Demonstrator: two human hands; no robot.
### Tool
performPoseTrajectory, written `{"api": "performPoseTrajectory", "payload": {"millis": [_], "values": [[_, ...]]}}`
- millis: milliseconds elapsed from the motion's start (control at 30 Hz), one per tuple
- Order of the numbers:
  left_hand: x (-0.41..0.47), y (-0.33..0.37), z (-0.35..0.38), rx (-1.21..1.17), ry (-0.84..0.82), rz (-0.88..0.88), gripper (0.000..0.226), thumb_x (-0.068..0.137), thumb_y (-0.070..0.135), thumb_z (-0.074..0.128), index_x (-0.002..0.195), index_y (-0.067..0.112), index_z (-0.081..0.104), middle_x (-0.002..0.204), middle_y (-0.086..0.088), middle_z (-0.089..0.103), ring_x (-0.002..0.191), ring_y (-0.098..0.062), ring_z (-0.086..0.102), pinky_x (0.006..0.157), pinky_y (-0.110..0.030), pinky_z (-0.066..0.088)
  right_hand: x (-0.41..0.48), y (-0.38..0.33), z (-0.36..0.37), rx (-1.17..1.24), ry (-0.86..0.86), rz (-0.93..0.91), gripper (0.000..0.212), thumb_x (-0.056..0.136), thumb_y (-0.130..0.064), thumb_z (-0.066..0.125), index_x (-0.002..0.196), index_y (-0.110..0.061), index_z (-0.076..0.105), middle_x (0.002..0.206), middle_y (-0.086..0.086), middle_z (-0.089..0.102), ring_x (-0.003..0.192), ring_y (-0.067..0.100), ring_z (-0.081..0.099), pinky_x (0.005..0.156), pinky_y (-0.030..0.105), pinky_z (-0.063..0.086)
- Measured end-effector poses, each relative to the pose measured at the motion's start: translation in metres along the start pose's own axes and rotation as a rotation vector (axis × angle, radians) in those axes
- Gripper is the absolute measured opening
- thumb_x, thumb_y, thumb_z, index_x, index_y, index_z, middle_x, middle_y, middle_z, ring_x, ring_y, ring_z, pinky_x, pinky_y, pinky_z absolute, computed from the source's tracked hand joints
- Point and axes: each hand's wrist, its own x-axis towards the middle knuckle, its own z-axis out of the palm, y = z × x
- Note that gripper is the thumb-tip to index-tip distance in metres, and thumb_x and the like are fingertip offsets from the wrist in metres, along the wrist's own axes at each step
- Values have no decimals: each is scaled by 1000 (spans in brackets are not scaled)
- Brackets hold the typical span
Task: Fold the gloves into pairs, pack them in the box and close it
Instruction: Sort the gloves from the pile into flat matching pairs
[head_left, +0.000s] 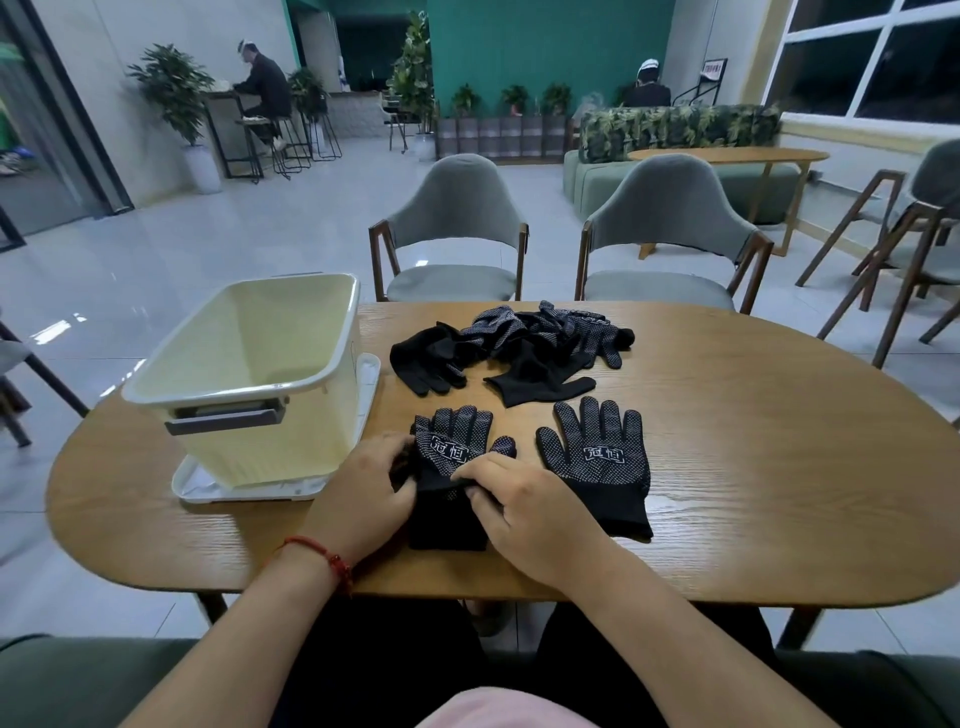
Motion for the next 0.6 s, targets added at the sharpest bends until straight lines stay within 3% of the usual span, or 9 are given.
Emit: {"api": "performPoseTrajectory", "payload": {"millis": [100, 167, 267, 367, 467, 600], "values": [[-1, 3, -1, -73, 37, -80, 52, 89, 15, 71, 134, 34, 55, 116, 14, 67, 111, -6, 66, 102, -33, 54, 0, -1, -1, 8, -18, -3, 21, 104, -15, 58, 121, -19, 71, 118, -10, 71, 105, 8, 63, 92, 10, 40], [-2, 7, -2, -84, 29, -75, 61, 89, 12, 68, 141, 38, 50, 116, 17, 66, 111, -3, 66, 102, -26, 52, 0, 0, 0, 8, -32, -2, 20, 103, -16, 58, 118, -20, 72, 117, -10, 72, 105, 8, 63, 95, 13, 42], [-3, 7, -2, -34, 22, -13, 55, 91, 8, 64, 140, 34, 59, 126, 15, 67, 117, -3, 62, 107, -26, 48, -1, 0, 0, 0, -41, -6, 19, 101, -18, 59, 114, -22, 73, 115, -11, 72, 105, 6, 60, 97, 21, 44], [-3, 4, 0, 44, 15, 8, 45, 92, 6, 61, 131, 26, 68, 126, 11, 67, 120, -7, 58, 110, -29, 45, -1, -1, -1, -10, -25, -3, 18, 100, -17, 60, 112, -21, 74, 114, -10, 73, 103, 4, 56, 94, 14, 37], [-3, 5, 0, 73, 33, -11, 39, 91, 7, 63, 125, 23, 71, 125, 10, 70, 118, -8, 61, 105, -20, 41, -2, -1, -2, 23, -33, 7, 19, 98, -14, 60, 111, -19, 74, 112, -8, 73, 102, 4, 58, 93, 5, 34], [-3, 2, 0, 87, 49, -36, 37, 89, 10, 67, 122, 24, 74, 124, 8, 73, 117, -10, 65, 106, -24, 46, -3, 0, -1, 11, -31, -2, 17, 94, -14, 62, 106, -18, 74, 108, -7, 74, 100, 4, 55, 93, 20, 42]]}}
